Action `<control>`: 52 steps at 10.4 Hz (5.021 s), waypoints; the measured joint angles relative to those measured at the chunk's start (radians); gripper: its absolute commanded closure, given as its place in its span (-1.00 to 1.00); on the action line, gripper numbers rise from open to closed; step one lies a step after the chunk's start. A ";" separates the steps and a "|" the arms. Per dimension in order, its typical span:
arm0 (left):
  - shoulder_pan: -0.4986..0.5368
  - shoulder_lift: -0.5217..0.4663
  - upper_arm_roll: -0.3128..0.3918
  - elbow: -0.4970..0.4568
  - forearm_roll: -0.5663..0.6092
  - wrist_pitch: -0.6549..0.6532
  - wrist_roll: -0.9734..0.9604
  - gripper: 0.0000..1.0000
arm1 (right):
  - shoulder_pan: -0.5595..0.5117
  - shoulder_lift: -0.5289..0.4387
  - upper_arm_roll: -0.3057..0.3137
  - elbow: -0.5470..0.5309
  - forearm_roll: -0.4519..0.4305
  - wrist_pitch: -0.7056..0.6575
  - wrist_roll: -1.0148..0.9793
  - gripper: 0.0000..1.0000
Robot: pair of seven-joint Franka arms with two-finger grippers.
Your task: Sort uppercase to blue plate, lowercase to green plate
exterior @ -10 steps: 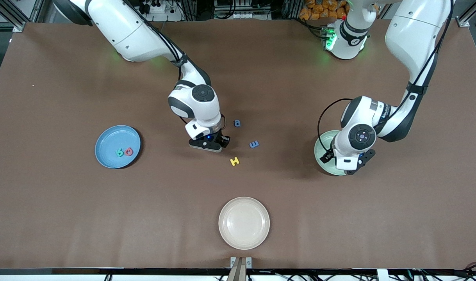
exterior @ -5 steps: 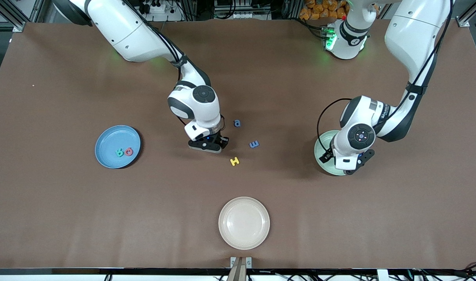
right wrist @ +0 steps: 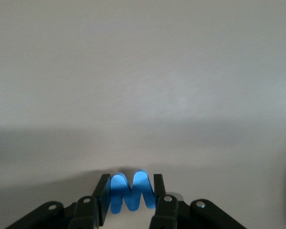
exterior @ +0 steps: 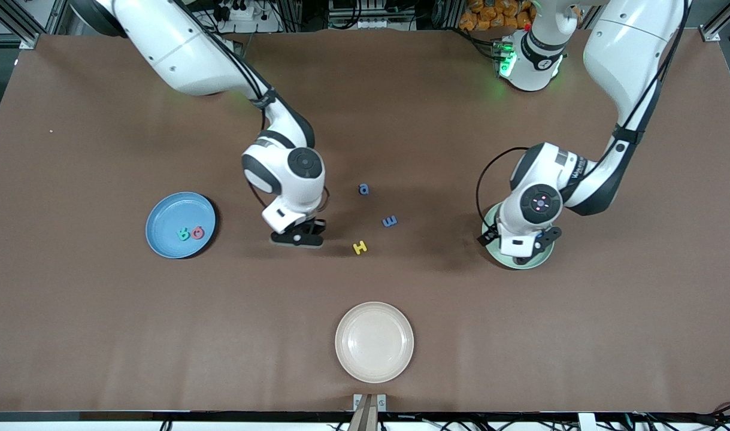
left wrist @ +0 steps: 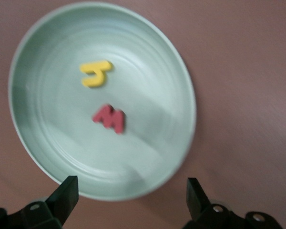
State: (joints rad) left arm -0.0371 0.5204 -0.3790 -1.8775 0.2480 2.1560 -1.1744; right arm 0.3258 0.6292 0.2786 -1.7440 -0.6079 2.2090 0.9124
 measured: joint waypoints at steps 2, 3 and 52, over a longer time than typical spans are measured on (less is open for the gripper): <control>-0.057 -0.001 -0.046 0.008 0.000 0.012 -0.068 -1.00 | -0.073 -0.059 0.000 -0.006 0.000 -0.098 -0.189 0.41; -0.116 -0.001 -0.050 0.016 0.000 0.021 -0.111 -1.00 | -0.113 -0.089 -0.001 -0.023 0.000 -0.111 -0.272 0.41; 0.050 0.013 -0.094 0.033 0.118 -0.027 0.119 1.00 | 0.057 -0.196 -0.048 -0.230 0.996 0.498 -0.402 -0.32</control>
State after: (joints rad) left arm 0.0127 0.5339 -0.4729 -1.8441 0.3662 2.1287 -1.0551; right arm 0.3832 0.4330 0.2311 -1.9738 0.3886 2.7072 0.5101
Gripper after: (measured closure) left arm 0.727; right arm 0.396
